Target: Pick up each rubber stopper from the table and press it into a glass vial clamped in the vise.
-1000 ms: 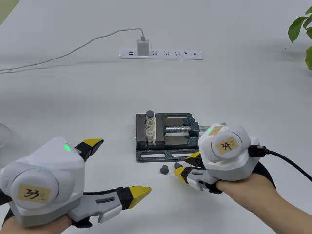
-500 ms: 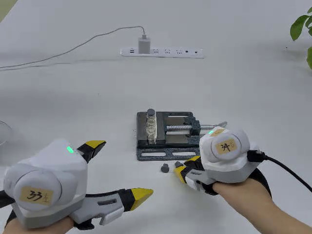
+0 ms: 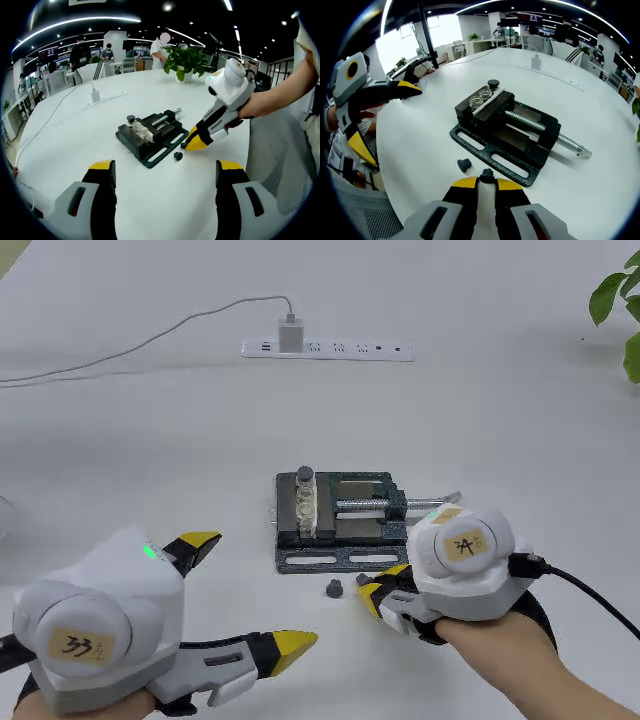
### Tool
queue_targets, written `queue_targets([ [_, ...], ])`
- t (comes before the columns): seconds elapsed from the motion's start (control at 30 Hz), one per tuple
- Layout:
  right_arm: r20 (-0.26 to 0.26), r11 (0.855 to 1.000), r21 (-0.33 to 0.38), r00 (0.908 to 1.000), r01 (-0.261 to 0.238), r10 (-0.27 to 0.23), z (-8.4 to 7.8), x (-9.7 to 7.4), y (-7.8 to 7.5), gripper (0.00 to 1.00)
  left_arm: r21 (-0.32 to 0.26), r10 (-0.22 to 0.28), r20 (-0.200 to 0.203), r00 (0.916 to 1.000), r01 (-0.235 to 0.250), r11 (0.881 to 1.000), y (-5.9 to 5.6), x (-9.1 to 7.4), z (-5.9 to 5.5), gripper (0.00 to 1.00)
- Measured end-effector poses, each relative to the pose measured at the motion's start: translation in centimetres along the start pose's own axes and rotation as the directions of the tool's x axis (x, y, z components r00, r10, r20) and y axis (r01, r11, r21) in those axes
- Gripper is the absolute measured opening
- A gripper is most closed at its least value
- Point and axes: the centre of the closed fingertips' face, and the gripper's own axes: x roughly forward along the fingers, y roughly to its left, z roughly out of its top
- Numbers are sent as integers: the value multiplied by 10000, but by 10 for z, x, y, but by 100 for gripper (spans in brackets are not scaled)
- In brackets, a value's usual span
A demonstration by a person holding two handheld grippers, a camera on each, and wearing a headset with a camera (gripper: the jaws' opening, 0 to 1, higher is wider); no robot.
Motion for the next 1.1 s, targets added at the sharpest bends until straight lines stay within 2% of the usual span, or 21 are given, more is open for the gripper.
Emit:
queue_targets([
  [0.1,-87,10000,-11,9999,-52,52,-2,-1,-1,8,27,-26,0,10000,26,10000,-1,0,0,80],
  [0.27,-383,9971,-594,9983,-470,448,-1,-10,1,8,225,-150,-21,9999,150,9996,-2,2,1,79],
  [0.33,-632,9937,-659,9942,-909,867,0,-15,3,7,526,-235,-96,9997,240,9983,-3,4,1,78],
  [0.4,-1047,9868,-866,9863,-1368,1275,0,-21,3,7,827,-336,-186,9993,350,9960,-4,5,2,77],
  [0.47,-1239,9805,-1248,9829,-1519,1365,4,-26,-1,7,976,-437,-213,9988,455,9942,-6,7,2,76],
  [0.5,-1493,9686,-1615,9748,-1892,1655,6,-30,-1,7,1068,-542,-204,9983,560,9927,-7,8,4,75],
  [0.53,-1610,9674,-1618,9724,-1947,1687,8,-33,-2,7,1137,-589,-211,9980,609,9916,-8,9,4,75],
  [0.57,-1769,9572,-1924,9671,-2161,1828,13,-37,-3,7,1289,-685,-223,9974,708,9891,-10,10,6,74],
  [0.7,-2415,9297,-2290,9421,-2884,2328,28,-52,-2,7,1637,-873,-250,9959,903,9824,-13,14,9,71],
  [0.83,-2691,9049,-2732,9291,-3264,2538,53,-67,2,7,1842,-1010,-164,9947,1023,9776,-15,18,16,68],
  [0.9,-3046,8731,-3279,9152,-3608,2638,62,-74,7,7,1943,-1090,-55,9940,1080,9750,-16,20,21,66],
  [1.1,-3651,8163,-4085,8927,-4085,2640,85,-84,22,7,2313,-1207,191,9925,1131,9663,-17,23,35,59],
])
